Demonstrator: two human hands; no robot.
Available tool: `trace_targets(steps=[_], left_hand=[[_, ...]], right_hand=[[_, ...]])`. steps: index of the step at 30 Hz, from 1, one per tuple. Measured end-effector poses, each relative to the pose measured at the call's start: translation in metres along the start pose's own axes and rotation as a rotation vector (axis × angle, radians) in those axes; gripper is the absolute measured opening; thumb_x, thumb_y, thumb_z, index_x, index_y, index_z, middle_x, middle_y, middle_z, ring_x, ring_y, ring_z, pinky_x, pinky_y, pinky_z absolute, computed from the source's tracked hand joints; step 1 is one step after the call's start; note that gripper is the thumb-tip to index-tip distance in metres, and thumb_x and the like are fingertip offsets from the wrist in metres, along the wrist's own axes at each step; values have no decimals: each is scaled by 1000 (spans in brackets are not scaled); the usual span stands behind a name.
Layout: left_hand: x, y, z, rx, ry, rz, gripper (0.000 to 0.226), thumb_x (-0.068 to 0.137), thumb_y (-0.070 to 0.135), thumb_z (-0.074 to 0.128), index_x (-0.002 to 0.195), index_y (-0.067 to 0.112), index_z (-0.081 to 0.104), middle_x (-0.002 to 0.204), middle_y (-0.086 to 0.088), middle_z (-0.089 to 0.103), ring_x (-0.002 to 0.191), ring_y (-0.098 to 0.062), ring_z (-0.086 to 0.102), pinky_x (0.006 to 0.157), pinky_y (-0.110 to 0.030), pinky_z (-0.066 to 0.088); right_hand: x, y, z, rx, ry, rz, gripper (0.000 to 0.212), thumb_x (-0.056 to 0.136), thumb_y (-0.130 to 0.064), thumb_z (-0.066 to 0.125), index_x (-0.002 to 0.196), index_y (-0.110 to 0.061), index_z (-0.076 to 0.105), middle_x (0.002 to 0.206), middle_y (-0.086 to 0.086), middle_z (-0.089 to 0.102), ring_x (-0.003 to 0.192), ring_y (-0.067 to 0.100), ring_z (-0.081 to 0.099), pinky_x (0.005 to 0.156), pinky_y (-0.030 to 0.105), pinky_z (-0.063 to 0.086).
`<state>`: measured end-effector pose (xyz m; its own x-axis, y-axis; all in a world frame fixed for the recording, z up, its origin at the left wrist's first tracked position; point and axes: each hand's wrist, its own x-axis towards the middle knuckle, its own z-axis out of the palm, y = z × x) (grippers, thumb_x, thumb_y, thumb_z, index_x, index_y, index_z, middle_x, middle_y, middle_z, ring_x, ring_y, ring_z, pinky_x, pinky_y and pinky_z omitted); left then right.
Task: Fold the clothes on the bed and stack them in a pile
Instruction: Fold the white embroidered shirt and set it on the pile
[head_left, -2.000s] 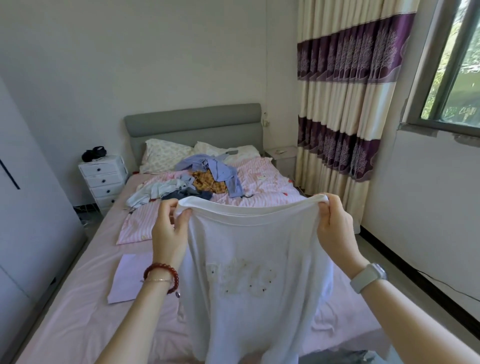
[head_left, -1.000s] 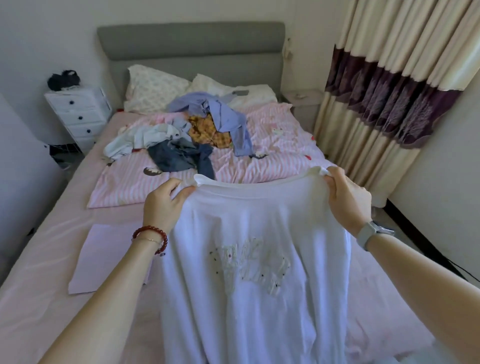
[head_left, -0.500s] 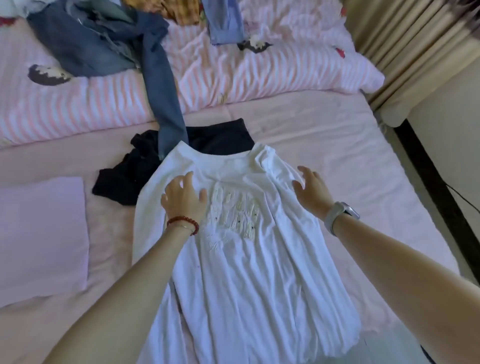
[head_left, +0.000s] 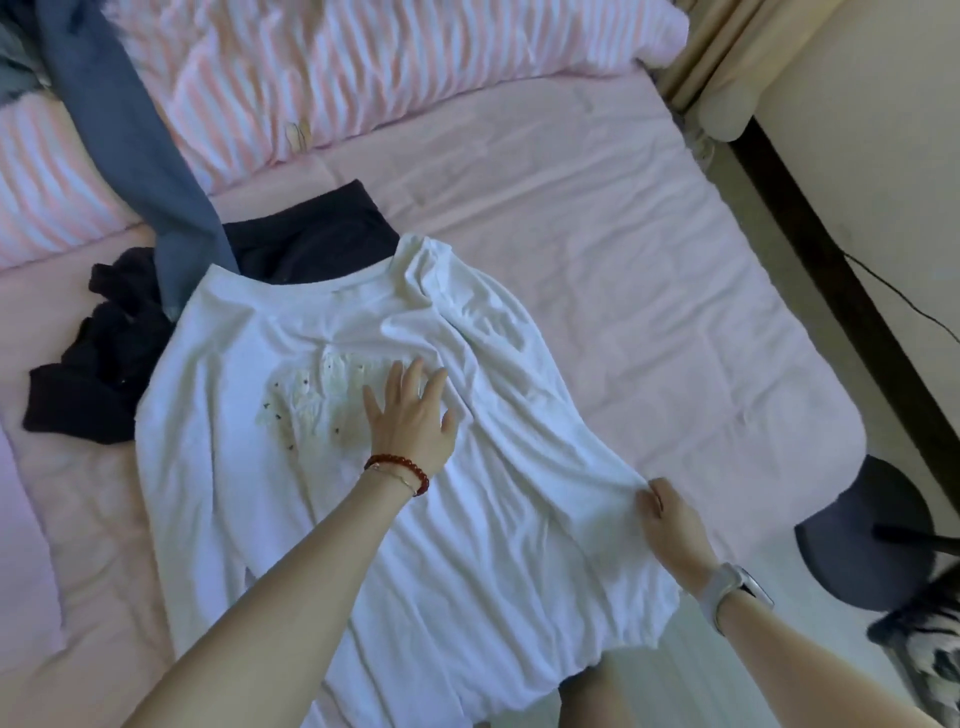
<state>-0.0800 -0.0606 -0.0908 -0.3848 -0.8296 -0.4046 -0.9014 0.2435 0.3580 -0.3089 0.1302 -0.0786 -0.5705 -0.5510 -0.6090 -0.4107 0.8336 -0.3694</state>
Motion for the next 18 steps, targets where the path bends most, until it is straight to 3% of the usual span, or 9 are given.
trace_targets(steps=[5, 9, 11, 13, 16, 18], left_hand=[[21, 43, -17, -5, -40, -54, 49, 93, 25, 42, 141, 22, 31, 153, -5, 12, 142, -24, 4, 112, -54, 11], [53, 86, -33, -17, 6, -68, 49, 93, 24, 43, 141, 21, 33, 152, -7, 16, 141, -24, 11, 110, -52, 19], [76, 103, -43, -30, 41, -101, 48, 94, 22, 43, 141, 17, 34, 152, -9, 19, 140, -25, 15, 109, -50, 22], [100, 109, -53, -16, 66, -129, 46, 95, 19, 41, 141, 16, 34, 153, -9, 19, 139, -25, 18, 108, -48, 25], [130, 103, -58, 123, 70, -147, 45, 96, 16, 39, 141, 17, 34, 151, -5, 21, 137, -24, 21, 105, -45, 28], [147, 93, -56, 174, 56, -186, 46, 96, 13, 38, 141, 20, 32, 152, -2, 19, 139, -22, 15, 107, -46, 22]], right_hand=[[40, -29, -84, 45, 253, -203, 12, 93, -12, 47, 96, -8, 58, 75, 16, 60, 74, 33, 56, 63, 36, 38], [96, -68, -157, -165, 364, -423, 17, 91, -15, 53, 101, -10, 66, 97, 13, 68, 88, 34, 62, 69, 38, 46], [123, -84, -184, -320, 460, -574, 15, 89, -15, 56, 95, -12, 69, 94, 10, 68, 86, 34, 63, 67, 36, 44], [150, -94, -199, -393, 472, -673, 15, 88, -17, 58, 96, -11, 70, 93, 10, 67, 90, 34, 61, 74, 37, 39], [182, -89, -191, -427, 325, -572, 35, 91, -25, 54, 125, -17, 57, 124, 7, 55, 119, 29, 46, 93, 40, 31], [191, -79, -174, -253, 318, -438, 43, 92, -23, 52, 134, -15, 48, 134, 9, 46, 127, 29, 38, 98, 42, 30]])
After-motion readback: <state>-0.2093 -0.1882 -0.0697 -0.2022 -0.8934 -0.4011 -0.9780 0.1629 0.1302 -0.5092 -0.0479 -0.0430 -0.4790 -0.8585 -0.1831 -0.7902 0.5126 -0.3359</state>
